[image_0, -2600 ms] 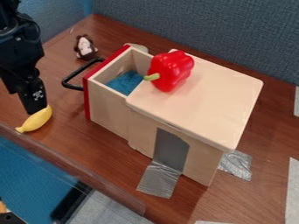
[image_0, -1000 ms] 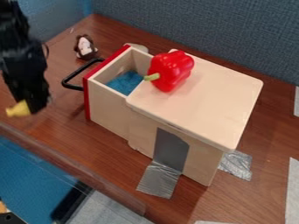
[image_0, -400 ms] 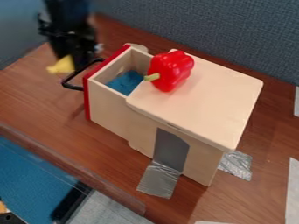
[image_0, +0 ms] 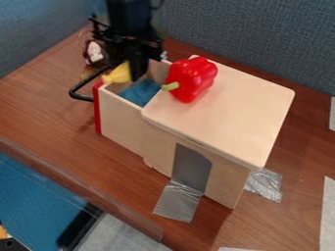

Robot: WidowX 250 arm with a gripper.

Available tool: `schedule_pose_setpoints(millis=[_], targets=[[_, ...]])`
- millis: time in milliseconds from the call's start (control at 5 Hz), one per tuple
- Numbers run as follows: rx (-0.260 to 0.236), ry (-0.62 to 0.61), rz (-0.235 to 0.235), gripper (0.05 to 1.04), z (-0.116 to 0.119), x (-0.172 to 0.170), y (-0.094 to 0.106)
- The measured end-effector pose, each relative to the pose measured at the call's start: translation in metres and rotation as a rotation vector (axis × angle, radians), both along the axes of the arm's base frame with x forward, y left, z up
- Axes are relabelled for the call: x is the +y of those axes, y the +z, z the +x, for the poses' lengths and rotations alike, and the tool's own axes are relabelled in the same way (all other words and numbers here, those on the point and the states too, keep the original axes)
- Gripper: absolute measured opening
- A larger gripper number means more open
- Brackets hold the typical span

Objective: Put the yellow banana inside the drawer

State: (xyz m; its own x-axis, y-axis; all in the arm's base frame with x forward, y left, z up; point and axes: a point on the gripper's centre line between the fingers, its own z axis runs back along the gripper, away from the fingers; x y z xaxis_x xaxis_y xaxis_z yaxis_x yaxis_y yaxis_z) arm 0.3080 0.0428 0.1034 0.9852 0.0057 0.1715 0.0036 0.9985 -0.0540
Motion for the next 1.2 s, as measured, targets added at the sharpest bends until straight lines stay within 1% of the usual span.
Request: schedule_pose_setpoints(millis=[200,400,600,800,1000,1200], targets=[[0.007,0.027,0.005,0.358,0.009,-0.003,-0.008],[0.018,0.048,0.0,0.358,0.017,-0.002,-0.015],[0.023,0.043,-0.03,0.358,0.02,-0.006,-0.017],[0.031,0.035,-0.061,0.406,0.019,-0.011,-0.017],[0.036,0.054,-0.055,0.707,0.017,-0.01,-0.013],[0.0,0.063,-0.018,0.971,0.013,-0.005,0.003]])
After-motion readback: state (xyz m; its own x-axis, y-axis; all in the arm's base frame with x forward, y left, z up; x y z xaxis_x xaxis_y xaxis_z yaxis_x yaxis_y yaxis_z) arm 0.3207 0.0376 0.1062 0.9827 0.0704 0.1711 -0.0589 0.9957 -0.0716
